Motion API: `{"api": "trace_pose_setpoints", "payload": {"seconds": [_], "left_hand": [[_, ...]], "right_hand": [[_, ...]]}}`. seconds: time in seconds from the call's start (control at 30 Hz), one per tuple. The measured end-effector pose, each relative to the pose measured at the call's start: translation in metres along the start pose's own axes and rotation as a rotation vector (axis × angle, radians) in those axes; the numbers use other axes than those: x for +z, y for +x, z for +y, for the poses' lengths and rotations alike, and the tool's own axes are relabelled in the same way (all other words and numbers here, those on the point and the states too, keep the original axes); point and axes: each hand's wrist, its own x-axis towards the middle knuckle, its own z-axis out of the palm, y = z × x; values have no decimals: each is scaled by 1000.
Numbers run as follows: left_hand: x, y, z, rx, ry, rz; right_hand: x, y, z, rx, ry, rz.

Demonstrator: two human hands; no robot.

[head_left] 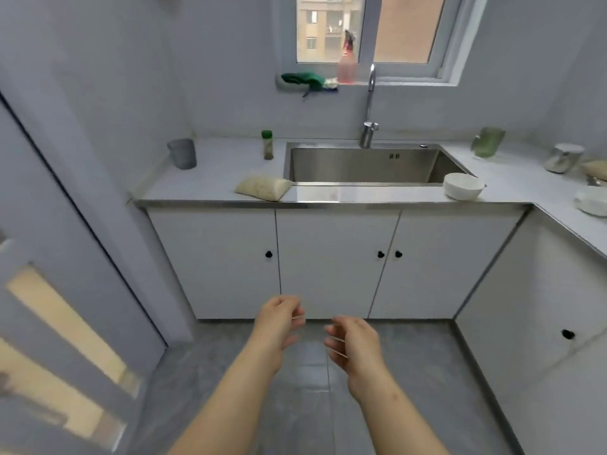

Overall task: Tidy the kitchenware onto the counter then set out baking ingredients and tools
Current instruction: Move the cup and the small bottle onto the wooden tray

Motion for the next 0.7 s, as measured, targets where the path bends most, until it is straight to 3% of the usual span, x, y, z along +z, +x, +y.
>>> {"api": "trace_pose_setpoints", "payload": {"seconds": [0.23,0.7], "left_hand": [[-37,93,46,15,-57,118],[-27,291,184,80,-49,224]], "right_hand": [[83,84,-30,19,-86,-123],[206,268,-163,-33,-191,-213]]}}
